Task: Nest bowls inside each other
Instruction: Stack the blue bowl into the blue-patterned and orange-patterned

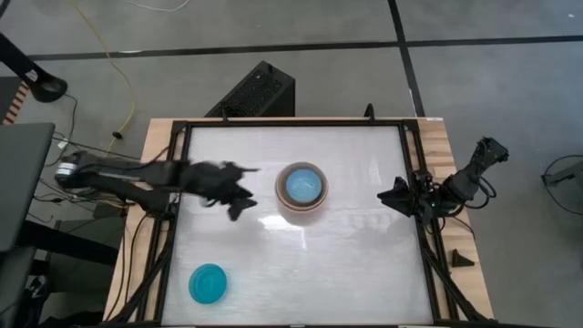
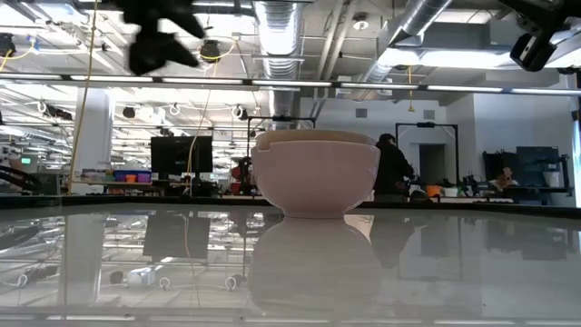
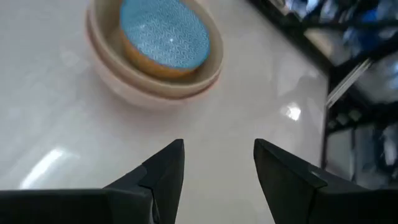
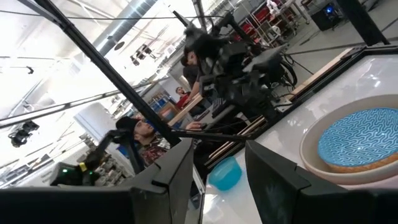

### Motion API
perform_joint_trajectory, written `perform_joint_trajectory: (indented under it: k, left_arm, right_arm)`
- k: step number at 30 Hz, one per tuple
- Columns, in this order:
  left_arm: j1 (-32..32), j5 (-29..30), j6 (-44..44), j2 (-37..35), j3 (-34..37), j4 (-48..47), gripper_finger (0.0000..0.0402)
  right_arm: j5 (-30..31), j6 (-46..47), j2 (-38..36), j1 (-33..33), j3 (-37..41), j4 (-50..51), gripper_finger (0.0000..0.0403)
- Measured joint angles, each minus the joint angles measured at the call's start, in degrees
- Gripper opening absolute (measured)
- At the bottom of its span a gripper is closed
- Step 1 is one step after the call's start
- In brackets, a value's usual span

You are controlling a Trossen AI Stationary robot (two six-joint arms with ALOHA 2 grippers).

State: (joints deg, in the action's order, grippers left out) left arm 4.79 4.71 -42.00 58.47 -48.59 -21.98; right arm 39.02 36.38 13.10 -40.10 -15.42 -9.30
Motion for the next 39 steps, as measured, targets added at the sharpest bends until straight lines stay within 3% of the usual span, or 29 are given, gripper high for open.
perform_joint_trajectory:
  k: [3,7,17,22,29,39]
  left_arm:
    - [8.02,8.25,-6.82,-7.61,6.02,0.45,0.0182]
    - [16.62,10.2,-12.55,-10.85,8.88,-4.68,0.0182]
    - [27.01,-4.92,-14.6,-4.94,9.06,-15.53,0.0182]
    - [30.37,-11.87,-13.86,-1.32,9.06,-15.51,0.0182]
    - [34.07,-13.11,-13.34,5.33,9.06,-14.2,0.0182]
    - [34.48,-11.03,-11.4,17.52,9.04,-10.01,0.018]
  right_arm:
    - [0.0,0.0,0.0,0.11,0.0,0.17,0.0177]
    - [0.56,0.02,-0.04,0.11,0.0,0.29,0.0177]
    - [1.48,2.08,-0.04,0.11,0.0,0.26,0.0177]
    - [1.49,2.25,-0.04,0.11,0.0,-0.28,0.0177]
    - [2.64,2.32,-0.04,0.11,0.0,-0.26,0.0177]
    - [3.0,2.29,-0.04,0.11,0.0,-0.83,0.0177]
